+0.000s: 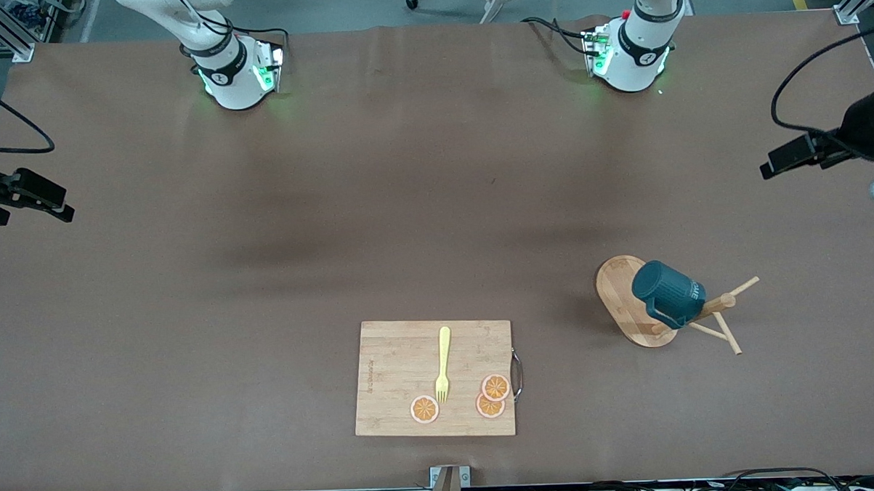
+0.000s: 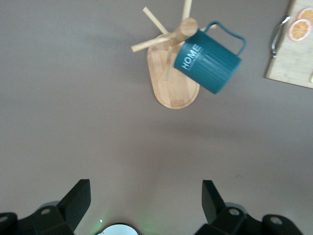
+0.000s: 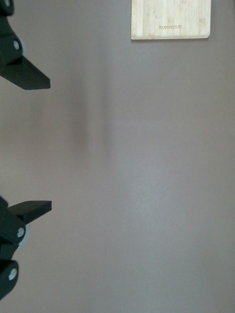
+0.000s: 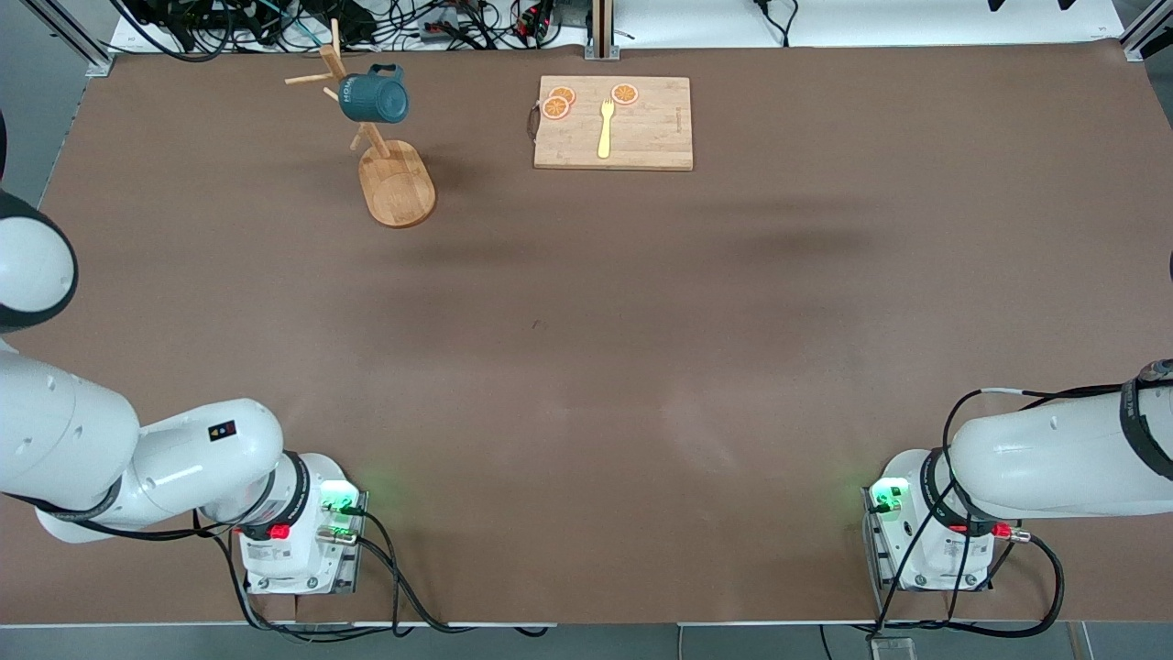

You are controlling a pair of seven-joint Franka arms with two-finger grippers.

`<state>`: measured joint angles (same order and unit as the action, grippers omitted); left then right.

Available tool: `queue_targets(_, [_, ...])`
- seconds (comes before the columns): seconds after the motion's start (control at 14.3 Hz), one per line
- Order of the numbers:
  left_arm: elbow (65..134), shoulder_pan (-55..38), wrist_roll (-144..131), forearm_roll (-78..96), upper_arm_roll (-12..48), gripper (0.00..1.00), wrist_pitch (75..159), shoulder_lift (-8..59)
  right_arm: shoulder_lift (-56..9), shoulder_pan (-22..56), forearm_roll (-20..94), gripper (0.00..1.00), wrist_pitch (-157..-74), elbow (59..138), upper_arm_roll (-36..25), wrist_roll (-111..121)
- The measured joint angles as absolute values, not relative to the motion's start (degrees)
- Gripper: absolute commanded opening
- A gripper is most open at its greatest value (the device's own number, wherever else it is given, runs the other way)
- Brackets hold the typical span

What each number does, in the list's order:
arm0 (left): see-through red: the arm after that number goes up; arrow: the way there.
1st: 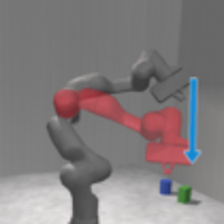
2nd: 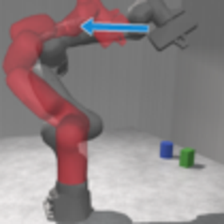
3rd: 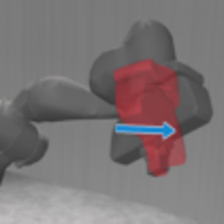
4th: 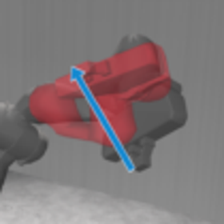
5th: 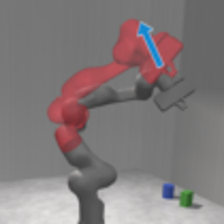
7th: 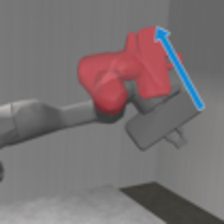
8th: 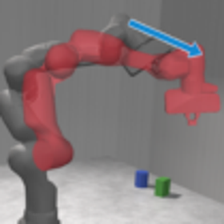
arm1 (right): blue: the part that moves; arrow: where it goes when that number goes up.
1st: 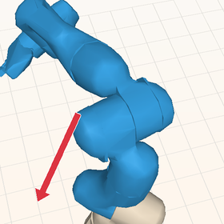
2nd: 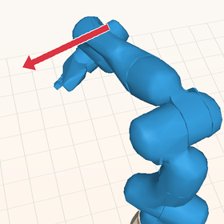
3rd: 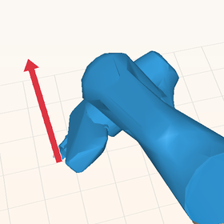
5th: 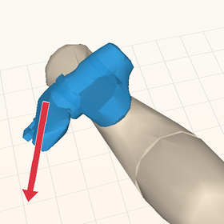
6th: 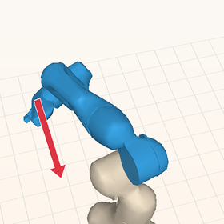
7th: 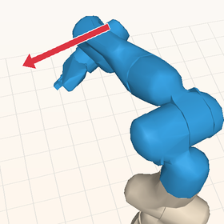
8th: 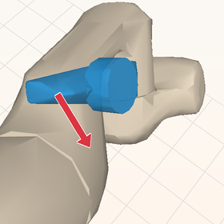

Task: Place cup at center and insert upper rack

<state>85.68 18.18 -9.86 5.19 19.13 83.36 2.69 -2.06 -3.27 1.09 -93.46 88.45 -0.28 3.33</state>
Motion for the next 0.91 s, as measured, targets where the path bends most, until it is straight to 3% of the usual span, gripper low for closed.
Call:
queue_targets(0.49, [87.15, 0.27, -7.90, 5.86, 3.42, 1.00, 81.86, -4.44, -2.04, -3.27, 1.09, 1.00, -93.70, 88.41, -0.29, 3.30])
queue_targets(0.91, [87.90, -1.67, -6.16, 5.86, 1.48, 1.00, 81.99, -6.32, -2.04, -3.77, 1.11, 1.00, -93.61, 88.40, -0.57, 3.24])
